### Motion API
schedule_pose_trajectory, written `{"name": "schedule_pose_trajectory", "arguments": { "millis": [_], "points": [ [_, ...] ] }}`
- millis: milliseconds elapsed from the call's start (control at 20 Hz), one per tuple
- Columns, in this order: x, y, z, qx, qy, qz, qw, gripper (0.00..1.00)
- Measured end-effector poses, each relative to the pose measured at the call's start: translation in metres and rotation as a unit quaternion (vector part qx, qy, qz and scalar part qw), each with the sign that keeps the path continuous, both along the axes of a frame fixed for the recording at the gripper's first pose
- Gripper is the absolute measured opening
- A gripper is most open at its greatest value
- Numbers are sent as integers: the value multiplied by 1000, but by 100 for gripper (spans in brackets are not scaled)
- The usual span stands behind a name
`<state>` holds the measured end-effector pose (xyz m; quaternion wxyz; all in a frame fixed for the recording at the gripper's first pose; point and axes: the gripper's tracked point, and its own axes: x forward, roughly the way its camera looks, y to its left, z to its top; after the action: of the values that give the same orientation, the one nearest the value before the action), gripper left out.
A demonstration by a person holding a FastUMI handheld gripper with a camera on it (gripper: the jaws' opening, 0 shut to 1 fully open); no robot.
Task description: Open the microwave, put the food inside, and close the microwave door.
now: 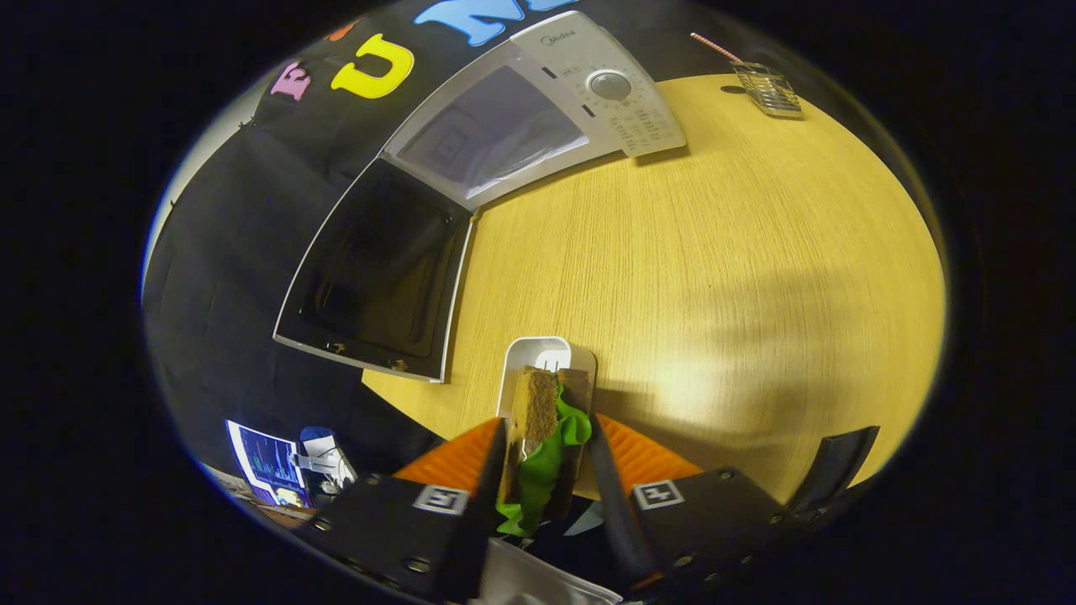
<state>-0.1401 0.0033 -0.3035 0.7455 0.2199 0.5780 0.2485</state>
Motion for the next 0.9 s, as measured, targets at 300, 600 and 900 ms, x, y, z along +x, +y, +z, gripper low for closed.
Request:
{"name": "schedule_pose_trajectory", "arguments": {
  "millis": [300, 600, 900],
  "points": [
    [-4, 3, 3, 3, 34, -11, 999, 35],
    [-6, 11, 12, -14, 27, -8, 999, 24],
    [5, 10, 44, 0, 12, -55, 998, 24]
  ]
}}
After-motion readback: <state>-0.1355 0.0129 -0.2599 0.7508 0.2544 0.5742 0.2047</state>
